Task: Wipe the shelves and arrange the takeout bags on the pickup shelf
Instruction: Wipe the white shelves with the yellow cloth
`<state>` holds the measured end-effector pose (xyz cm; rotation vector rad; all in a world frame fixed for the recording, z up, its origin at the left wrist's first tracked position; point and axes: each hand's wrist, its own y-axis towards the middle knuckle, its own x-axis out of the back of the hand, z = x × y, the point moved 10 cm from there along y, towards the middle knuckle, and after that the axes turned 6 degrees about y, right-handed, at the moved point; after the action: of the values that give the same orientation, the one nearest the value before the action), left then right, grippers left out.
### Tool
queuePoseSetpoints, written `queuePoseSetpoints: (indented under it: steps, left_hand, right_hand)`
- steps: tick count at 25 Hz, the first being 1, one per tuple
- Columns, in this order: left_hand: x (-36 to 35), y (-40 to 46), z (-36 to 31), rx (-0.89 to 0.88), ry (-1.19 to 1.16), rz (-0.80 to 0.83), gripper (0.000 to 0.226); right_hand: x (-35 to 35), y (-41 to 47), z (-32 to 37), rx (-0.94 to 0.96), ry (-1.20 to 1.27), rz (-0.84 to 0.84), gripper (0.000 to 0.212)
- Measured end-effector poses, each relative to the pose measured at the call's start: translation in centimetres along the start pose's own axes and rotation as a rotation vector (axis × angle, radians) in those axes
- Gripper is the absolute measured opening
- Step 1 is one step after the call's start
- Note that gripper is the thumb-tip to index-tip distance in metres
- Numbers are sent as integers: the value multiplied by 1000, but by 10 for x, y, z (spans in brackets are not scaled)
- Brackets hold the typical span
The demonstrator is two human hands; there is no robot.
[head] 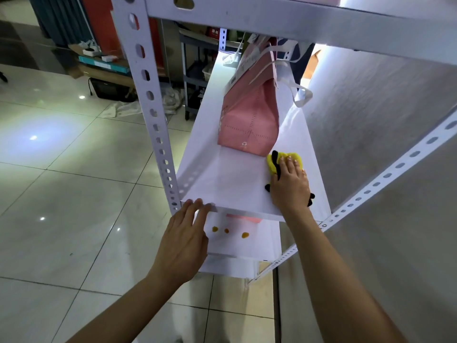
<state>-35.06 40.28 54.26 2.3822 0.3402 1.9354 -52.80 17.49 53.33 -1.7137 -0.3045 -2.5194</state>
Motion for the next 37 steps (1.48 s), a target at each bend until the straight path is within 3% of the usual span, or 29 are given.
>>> queuePoseSetpoints:
  steps: [3,8,11,15,21,27,33,37]
  left_hand:
    - [-1,4,-3,-15,52,9,67]
    - [-5,2,3,-47,33,-1,69]
    - [-6,2,8,-53,12,-2,71]
    - [-6,-2,9,-49,-23,26,70]
    - [-7,-1,14,-54,-71,65,64]
    - [-8,-9,16,-103,-49,114,57]
    - [-6,-15,18,-151,-5,112,44]
    - [-1,-23,28,-135,-44,36,43]
  right_hand:
    - [-1,0,-12,82,4,31,58]
    - [15,82,-50,-162,-70,98,61]
    - [16,73,-42,-158,-15,71,66]
    - [8,-11,-15,38,30,-42,57]
    - [12,-29,27,235,65,87,52]
    - [-14,-88,121,628,124,170,51]
    - [-41,-52,181,637,65,272,52]
    - [-28,-99,157,725,179,232,50]
